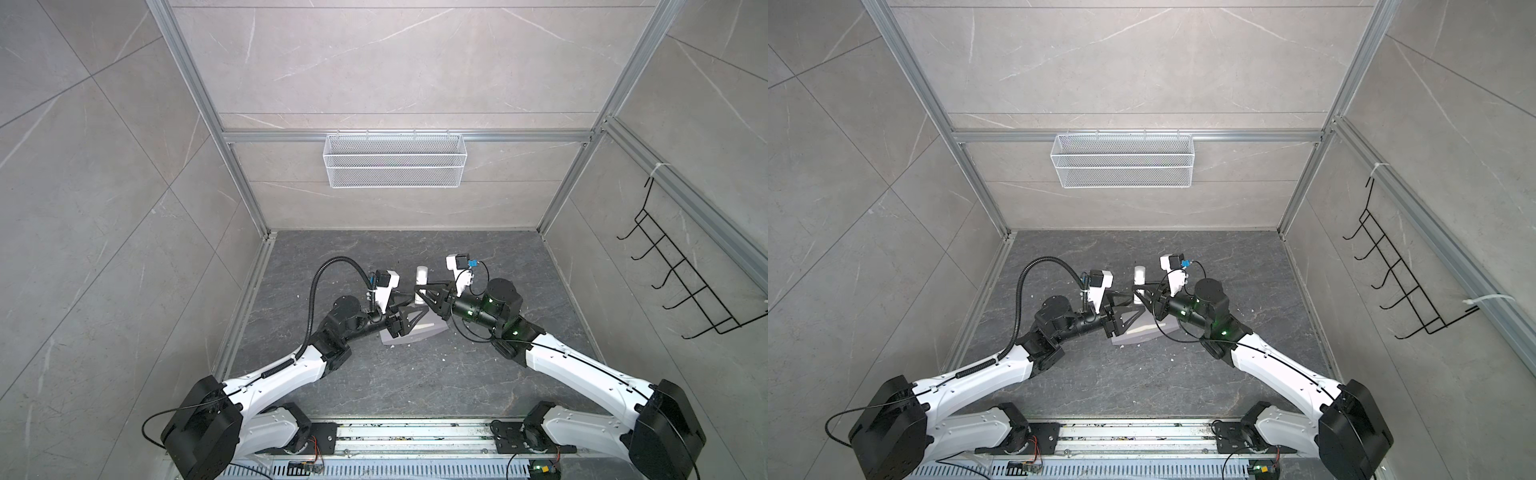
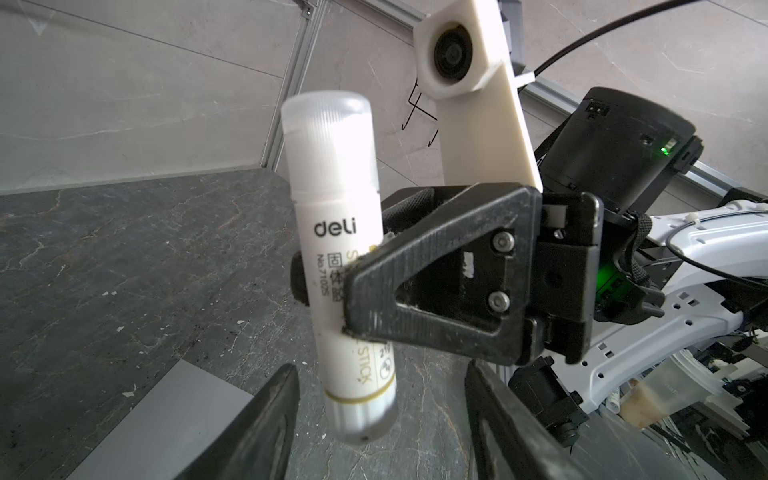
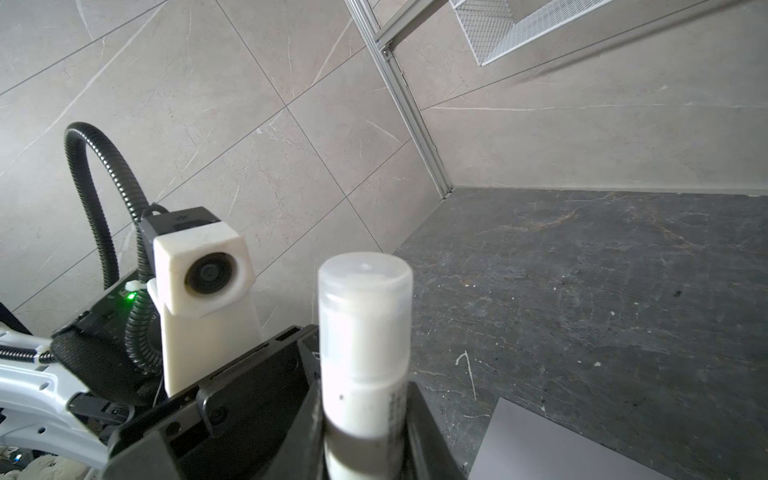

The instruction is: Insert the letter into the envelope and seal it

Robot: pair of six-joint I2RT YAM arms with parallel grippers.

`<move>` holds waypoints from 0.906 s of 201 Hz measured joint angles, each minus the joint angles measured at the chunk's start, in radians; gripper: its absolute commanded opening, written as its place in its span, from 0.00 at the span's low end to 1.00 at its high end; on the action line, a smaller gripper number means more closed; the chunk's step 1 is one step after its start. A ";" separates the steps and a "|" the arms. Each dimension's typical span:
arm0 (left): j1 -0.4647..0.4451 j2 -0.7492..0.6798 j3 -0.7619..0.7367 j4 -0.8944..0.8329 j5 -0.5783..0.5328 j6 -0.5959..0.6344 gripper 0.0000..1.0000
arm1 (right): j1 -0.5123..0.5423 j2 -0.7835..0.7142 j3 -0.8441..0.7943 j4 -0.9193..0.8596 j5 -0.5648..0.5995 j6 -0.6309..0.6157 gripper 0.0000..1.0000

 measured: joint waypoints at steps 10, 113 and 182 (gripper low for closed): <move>0.001 0.000 -0.001 0.000 -0.005 0.002 0.54 | 0.003 0.000 0.000 0.005 0.002 -0.002 0.07; 0.004 0.005 -0.002 -0.003 -0.011 -0.007 0.23 | 0.052 0.000 0.000 0.019 0.026 -0.029 0.10; 0.006 0.005 -0.002 -0.031 -0.012 0.003 0.00 | 0.059 0.003 0.002 -0.005 0.044 -0.056 0.27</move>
